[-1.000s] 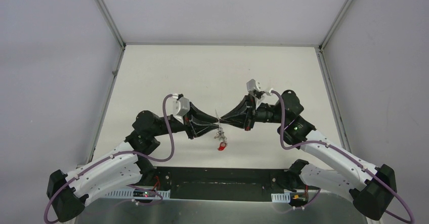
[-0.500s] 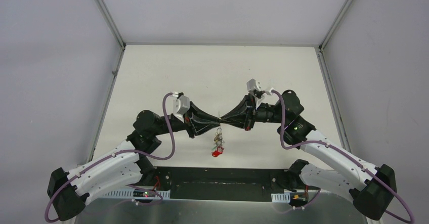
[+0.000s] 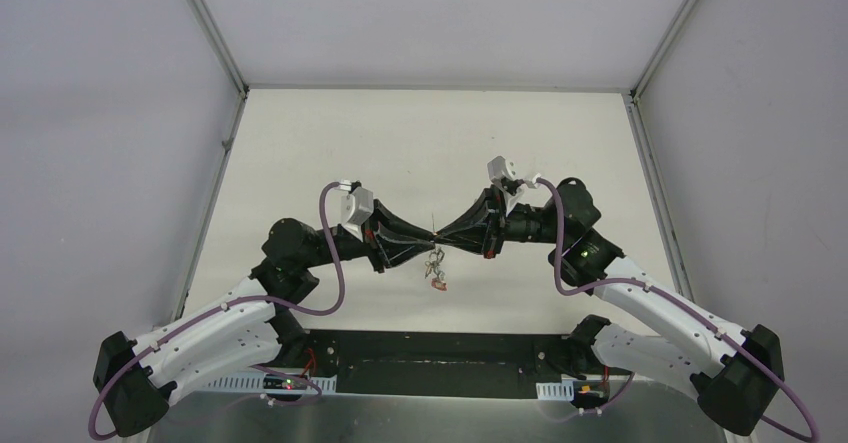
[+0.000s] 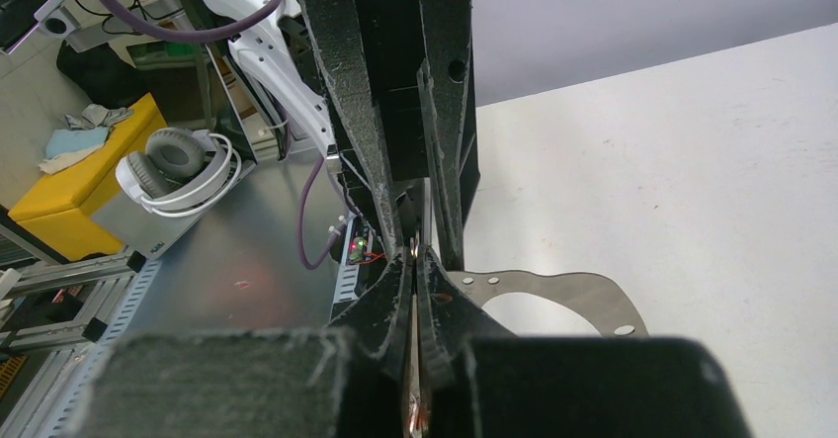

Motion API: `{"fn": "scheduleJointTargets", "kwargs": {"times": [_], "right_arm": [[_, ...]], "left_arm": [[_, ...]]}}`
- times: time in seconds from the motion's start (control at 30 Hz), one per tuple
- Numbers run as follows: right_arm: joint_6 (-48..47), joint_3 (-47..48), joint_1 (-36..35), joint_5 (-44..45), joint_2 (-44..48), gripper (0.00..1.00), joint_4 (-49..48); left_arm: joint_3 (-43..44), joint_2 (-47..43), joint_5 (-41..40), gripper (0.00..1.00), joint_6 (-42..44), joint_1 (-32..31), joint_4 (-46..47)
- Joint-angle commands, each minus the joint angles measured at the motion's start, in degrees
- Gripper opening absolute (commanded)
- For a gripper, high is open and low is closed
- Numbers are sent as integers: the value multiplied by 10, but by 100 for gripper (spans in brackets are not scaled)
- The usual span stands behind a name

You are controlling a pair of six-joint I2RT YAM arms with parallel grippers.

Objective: Put the keys on the keyring

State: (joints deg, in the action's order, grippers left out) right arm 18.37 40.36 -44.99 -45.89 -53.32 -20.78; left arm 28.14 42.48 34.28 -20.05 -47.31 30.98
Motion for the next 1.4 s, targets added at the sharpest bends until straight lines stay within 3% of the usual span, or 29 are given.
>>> {"fn": "scheduleJointTargets", "kwargs": {"times": [0.0,0.17,0.37,0.53,0.67,0.9,1.37], "right_arm": [[-1,10,-2,-9,6,0,-34],[-4,10,-2,-11,3,0,-31],[-11,14,-2,-8,4,1,-12],[-64,39,-2,-2,10,28,67],[-133,68,-2,11,19,34,164],[-165,81,-2,8,21,34,202],[-125,94,-2,21,-4,34,175]], "left_arm": [[13,-4,-14,20,-10,-5,35],[13,1,-15,0,-13,-5,35],[12,-5,-22,0,-11,-5,27],[13,-17,-30,0,0,-5,2],[13,-23,-31,0,4,-5,-7],[14,-17,-28,0,4,-5,-8],[20,1,-15,0,-2,-5,-9]]}}
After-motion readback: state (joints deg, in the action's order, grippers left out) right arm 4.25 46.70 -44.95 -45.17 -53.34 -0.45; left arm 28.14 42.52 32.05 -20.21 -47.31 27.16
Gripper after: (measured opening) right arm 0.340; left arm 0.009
